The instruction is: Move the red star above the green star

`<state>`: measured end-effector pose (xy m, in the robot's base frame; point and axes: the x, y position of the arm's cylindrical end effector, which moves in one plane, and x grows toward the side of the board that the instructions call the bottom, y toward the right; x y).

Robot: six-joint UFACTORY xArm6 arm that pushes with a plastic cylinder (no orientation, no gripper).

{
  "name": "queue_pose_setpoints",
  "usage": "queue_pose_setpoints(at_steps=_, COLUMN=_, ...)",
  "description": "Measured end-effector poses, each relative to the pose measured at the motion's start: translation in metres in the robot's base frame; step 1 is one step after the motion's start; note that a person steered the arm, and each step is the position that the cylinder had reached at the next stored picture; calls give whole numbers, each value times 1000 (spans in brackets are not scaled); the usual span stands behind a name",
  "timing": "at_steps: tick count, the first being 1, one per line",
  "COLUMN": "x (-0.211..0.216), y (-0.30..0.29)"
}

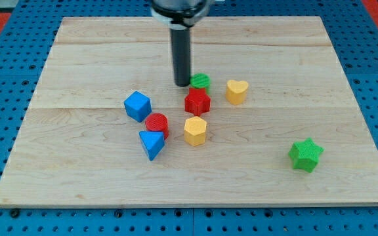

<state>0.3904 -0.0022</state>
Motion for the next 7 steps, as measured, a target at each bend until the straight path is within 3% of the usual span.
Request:
queue_pose_setpoints(at_steps=3, x=61, y=22)
queue_pose_setpoints(at_steps=4, x=74, y=-21)
queue_pose_setpoints(at_steps=5, x=78, y=67)
queue_pose_setpoints(at_steps=6, x=73, y=71)
queue_pose_setpoints(at_steps=7, x=86, y=121)
